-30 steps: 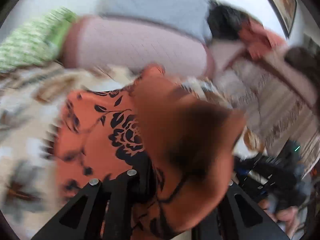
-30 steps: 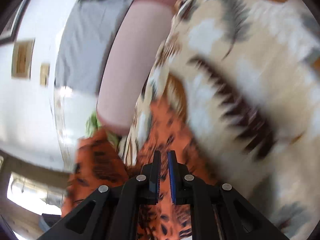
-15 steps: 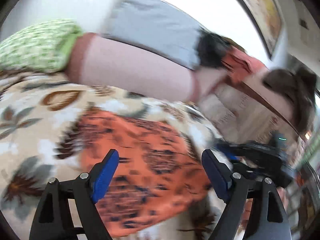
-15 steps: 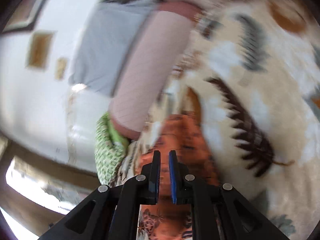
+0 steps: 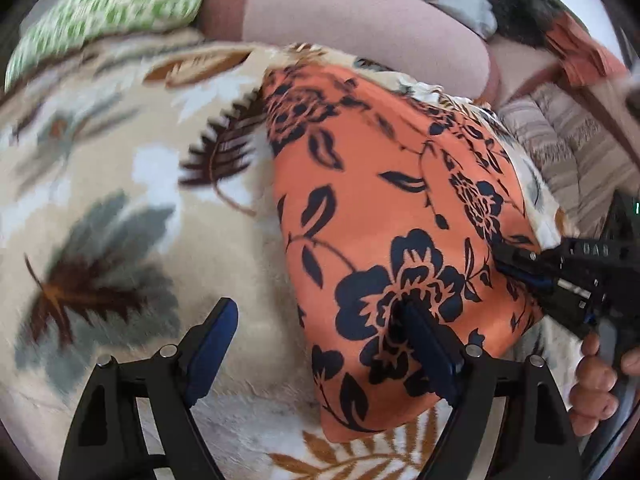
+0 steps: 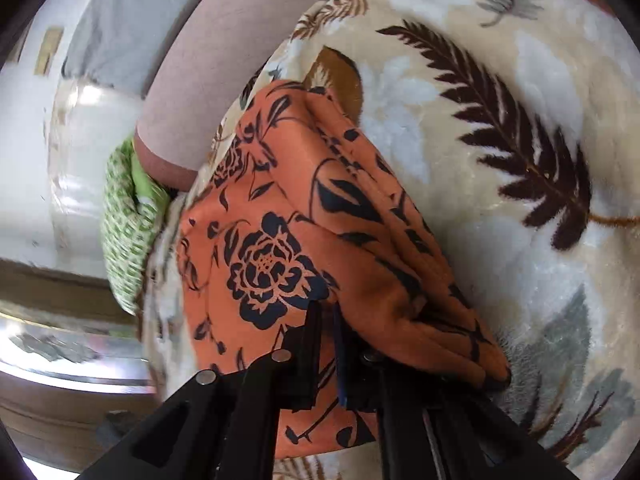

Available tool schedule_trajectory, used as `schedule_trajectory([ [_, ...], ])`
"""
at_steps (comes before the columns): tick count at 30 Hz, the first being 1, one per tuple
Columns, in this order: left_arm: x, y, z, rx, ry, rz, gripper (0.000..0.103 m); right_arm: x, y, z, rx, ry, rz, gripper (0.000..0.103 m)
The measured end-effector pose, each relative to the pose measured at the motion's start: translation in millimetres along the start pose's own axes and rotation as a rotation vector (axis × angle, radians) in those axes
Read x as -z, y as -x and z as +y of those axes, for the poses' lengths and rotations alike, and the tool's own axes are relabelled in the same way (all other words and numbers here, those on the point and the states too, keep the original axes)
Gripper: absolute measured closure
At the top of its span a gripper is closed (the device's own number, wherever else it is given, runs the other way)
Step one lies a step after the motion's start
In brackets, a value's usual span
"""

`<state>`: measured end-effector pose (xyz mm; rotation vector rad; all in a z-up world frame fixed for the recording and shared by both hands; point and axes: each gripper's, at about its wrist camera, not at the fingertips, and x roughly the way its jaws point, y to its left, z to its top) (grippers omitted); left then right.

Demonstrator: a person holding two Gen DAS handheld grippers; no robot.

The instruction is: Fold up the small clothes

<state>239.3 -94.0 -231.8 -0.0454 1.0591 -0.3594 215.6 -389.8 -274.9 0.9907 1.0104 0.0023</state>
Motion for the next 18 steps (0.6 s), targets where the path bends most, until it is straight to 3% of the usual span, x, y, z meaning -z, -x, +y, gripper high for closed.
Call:
schedule_trajectory([
  [6,1.5,3.0,-6.4,-0.038,-0.066,-0.023,0.016,-0.8,-6.9,18.2,0.057,0.059,-0.018,0.095],
  [18,0.8,-6.1,-14.5,-0.070,-0.118,-0.029,0.012,-12.0,-8.8,3.5,-0.038,0.029,0.036,0.095],
])
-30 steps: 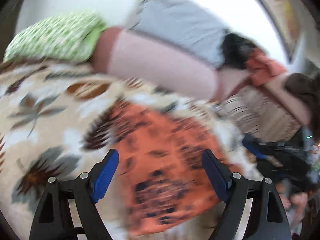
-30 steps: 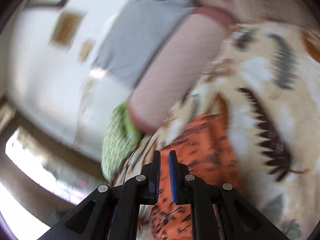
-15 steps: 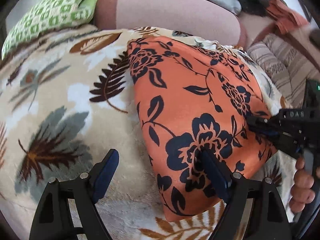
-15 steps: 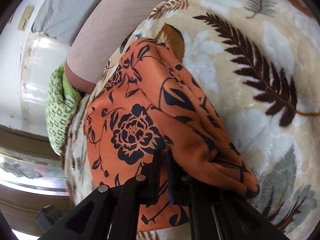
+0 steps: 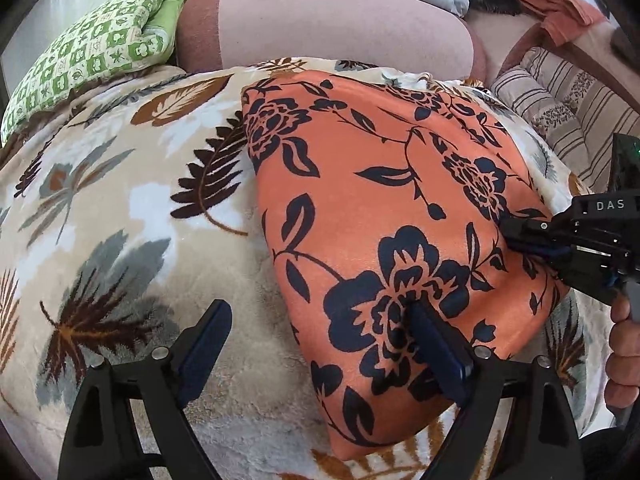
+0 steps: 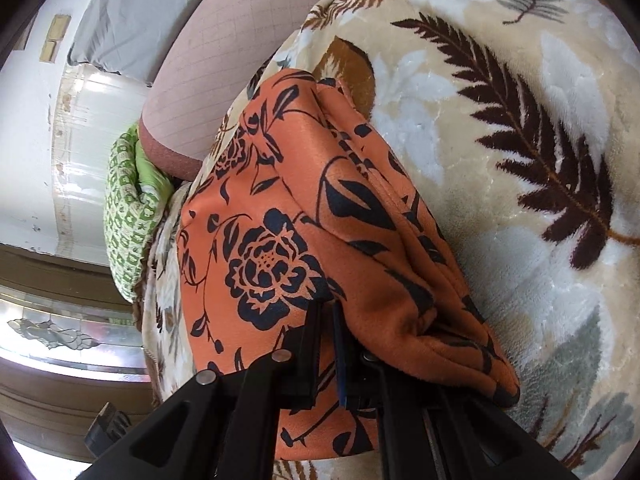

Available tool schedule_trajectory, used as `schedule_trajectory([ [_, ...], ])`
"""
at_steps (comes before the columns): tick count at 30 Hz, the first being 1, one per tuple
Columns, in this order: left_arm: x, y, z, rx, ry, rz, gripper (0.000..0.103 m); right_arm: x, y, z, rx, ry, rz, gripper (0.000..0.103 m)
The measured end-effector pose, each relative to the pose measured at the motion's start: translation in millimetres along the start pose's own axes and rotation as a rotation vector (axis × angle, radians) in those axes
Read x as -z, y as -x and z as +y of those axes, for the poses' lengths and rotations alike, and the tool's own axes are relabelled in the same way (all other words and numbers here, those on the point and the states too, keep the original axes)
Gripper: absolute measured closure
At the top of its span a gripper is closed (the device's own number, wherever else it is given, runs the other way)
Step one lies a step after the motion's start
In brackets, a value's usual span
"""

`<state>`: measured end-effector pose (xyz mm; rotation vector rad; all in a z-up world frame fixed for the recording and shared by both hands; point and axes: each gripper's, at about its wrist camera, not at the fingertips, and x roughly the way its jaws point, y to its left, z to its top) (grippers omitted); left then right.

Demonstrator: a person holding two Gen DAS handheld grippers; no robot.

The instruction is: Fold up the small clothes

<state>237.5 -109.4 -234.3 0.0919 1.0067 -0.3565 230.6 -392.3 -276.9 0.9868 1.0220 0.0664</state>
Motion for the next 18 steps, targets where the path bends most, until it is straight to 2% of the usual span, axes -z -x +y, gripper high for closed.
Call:
schedule_trajectory([
  [3,-1.3,-2.1,-0.4,0.006,-0.006,0.006,0.011,-1.1,4.8,1.9,-0.002,0.016,0.004,0.095],
  [6,-2.0,-3.9,-0.4,0.023,0.005,0.020,0.010,-2.6,23.7,11.4,-0.038,0.076,-0.060,0.094],
  [8,-1.7,-7.4,0.2,0.053,0.032,0.044,0.007,-4.3,27.4,15.2,-0.015,0.113,-0.082,0.094],
  [10,-1.7,-13.7,1.9,0.069,0.088,0.098,0.006,-6.4,12.2,6.7,0.051,0.095,-0.035,0.096],
  [12,-3.3,-13.0,2.9,0.068,0.125,0.112,0.006,-8.4,7.9,-2.0,0.016,0.048,-0.026,0.097],
  [14,-7.1,-11.8,1.1,0.080,0.114,0.142,0.006,-8.8,9.3,-0.8,0.017,0.049,-0.027,0.096],
  [16,-13.7,-5.1,-0.1,0.083,0.077,0.119,0.006,-7.0,9.2,0.8,0.028,0.059,-0.036,0.096],
  [18,-22.9,7.3,-0.5,0.065,0.029,0.048,0.006,-5.9,9.0,5.0,0.046,0.074,-0.039,0.096],
])
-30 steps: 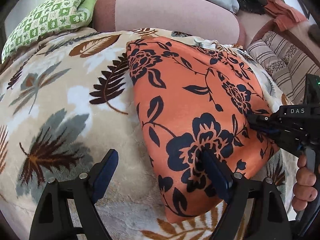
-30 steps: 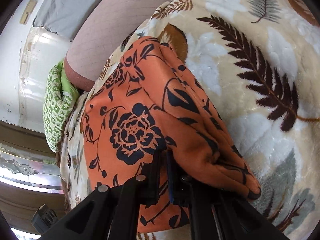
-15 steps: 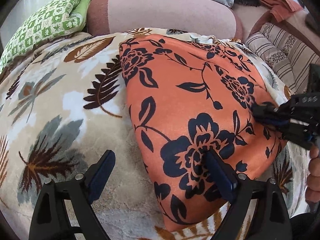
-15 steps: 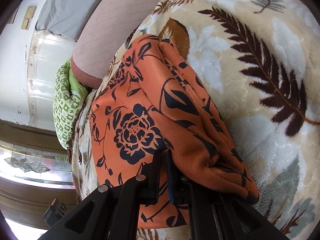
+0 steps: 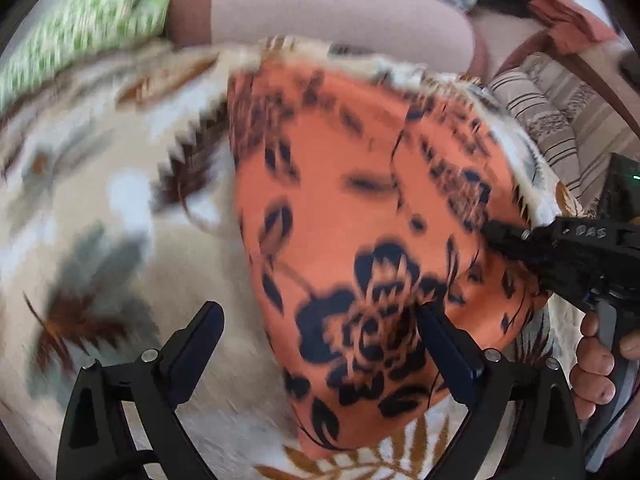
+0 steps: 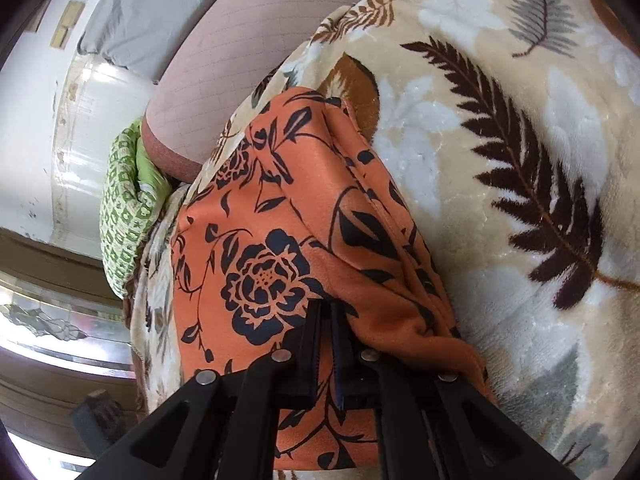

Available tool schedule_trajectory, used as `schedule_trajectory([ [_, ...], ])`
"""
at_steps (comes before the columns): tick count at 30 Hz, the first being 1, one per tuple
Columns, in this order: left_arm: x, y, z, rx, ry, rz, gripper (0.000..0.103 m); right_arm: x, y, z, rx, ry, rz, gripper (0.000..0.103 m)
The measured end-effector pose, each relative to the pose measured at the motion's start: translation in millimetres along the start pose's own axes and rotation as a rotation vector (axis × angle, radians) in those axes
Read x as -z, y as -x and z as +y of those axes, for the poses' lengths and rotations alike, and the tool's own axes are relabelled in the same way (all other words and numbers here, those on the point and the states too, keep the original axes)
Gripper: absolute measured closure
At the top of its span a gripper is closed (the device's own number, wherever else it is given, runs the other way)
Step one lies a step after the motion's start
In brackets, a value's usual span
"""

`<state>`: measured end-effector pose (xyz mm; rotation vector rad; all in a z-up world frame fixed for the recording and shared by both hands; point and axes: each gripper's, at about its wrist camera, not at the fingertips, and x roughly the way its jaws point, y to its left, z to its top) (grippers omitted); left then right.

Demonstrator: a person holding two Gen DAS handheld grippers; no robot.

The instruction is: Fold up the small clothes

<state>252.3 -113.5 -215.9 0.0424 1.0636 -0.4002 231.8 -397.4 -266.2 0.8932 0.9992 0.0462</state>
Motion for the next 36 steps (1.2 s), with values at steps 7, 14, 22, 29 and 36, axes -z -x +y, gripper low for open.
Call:
schedule_trajectory([
  [7,-24.1,-1.0,40.0,-0.091,0.133,-0.063,0.005,-25.2,8.6,34.7,0.009,0.031,-0.079,0.091],
  [14,-21.6,-4.0,28.3,-0.149,0.121,-0.084,0.003,-94.3,-41.7,46.2,0.045,0.006,-0.097,0.086],
  [22,-25.7,1.1,21.4,-0.173,0.061,-0.049,0.003,-118.1,-65.1,36.1,-0.033,-0.031,-0.039,0.084],
  [29,-20.5,3.1,45.3,-0.110,0.186,-0.022,0.003,-93.6,-98.0,119.3,-0.352,0.190,0.142,0.084],
  [36,-1.6,-23.8,51.9,0.026,0.246,0.103,0.000,-71.1,-174.4,121.6,-0.298,0.167,0.257,0.084],
])
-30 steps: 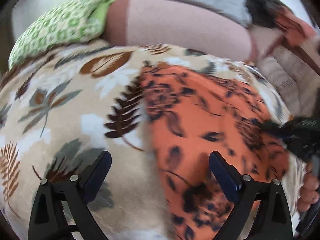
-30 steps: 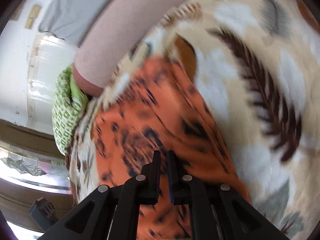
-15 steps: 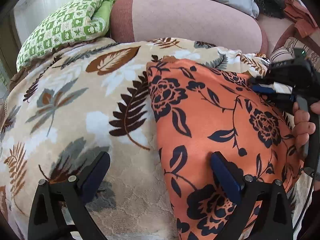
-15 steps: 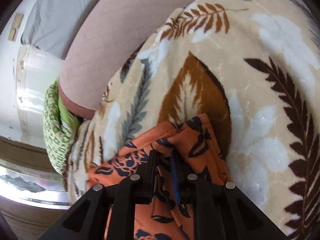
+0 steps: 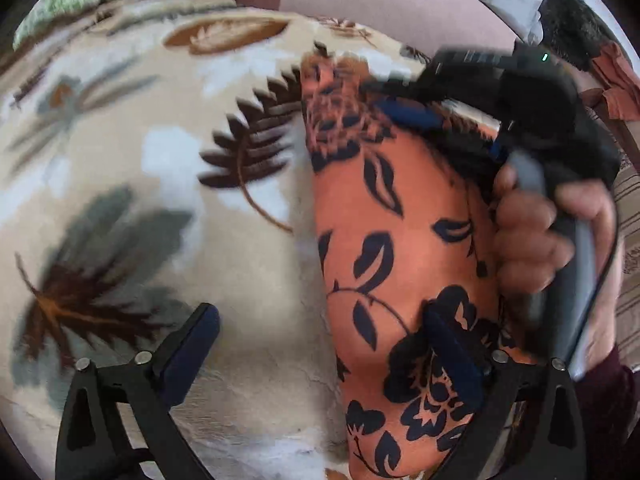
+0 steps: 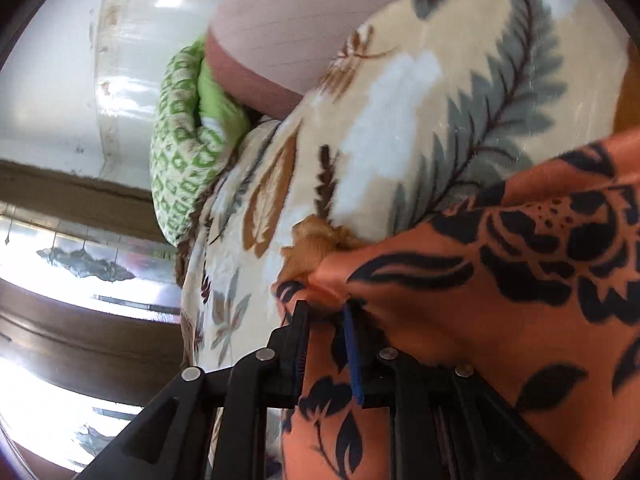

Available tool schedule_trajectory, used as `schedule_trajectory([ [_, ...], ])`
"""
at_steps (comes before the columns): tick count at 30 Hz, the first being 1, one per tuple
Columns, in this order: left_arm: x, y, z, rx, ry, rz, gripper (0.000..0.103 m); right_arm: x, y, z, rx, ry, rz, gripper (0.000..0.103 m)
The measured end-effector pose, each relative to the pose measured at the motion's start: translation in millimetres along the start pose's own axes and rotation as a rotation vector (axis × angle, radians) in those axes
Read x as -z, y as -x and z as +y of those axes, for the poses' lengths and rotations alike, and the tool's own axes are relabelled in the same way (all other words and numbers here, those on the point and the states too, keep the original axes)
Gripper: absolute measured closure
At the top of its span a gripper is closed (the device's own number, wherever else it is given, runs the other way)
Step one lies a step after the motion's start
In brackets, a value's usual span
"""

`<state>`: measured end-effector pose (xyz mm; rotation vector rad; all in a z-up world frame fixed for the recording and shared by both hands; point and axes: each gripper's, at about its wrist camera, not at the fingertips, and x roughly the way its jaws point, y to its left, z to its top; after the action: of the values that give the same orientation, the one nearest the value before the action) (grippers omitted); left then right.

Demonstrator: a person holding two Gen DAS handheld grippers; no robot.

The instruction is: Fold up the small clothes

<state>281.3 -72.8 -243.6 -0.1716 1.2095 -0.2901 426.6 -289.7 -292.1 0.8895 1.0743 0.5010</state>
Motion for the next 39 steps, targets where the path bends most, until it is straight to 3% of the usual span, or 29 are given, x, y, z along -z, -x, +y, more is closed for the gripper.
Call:
schedule_trajectory([
  [4,3.0,-1.9,-11.7,-0.041,-0.084,-0.010,0.000,-0.2,13.3,12.3,0.017,0.007,-0.019,0.081],
  [7,5.9,-2.8,-12.1,-0.037,-0.076,-0.003,0.000,1.2,28.9,25.5,-0.052,0.045,-0.026,0.081],
  [11,14.4,-3.3,-18.4,-0.050,-0.133,0.013,0.000,6.9,33.4,33.7,-0.079,0.075,-0.023,0.081],
  [14,22.0,-4.3,-25.5,-0.068,-0.195,0.025,0.000,10.1,6.4,30.6,-0.010,0.085,0.035,0.081],
  [16,20.1,-3.2,-24.6,-0.048,-0.185,0.037,0.000,13.2,-6.7,23.8,0.041,0.103,0.063,0.081],
  [19,12.5,-0.4,-23.5,-0.025,-0.192,0.044,0.000,13.5,2.2,33.2,0.073,0.139,0.066,0.081],
  [22,2.7,11.2,-23.9,-0.032,-0.200,-0.018,0.000,17.8,25.8,38.7,0.066,0.158,0.058,0.081],
  [26,-2.3,24.2,-23.9,-0.086,-0.203,-0.088,0.000,35.0,79.1,31.6,0.059,0.114,-0.004,0.080],
  [32,-12.3,12.8,-4.6,-0.046,-0.098,-0.035,0.000,68.1,142.6,9.6,0.156,0.003,-0.125,0.080],
  [35,-7.6,7.3,-7.4,-0.044,-0.111,-0.024,0.000,93.3,148.6,-22.7,0.230,-0.099,-0.119,0.081],
  [39,-7.9,7.6,-10.9,-0.047,-0.118,-0.044,0.000,107.4,150.0,-39.6,0.212,-0.131,-0.147,0.081],
])
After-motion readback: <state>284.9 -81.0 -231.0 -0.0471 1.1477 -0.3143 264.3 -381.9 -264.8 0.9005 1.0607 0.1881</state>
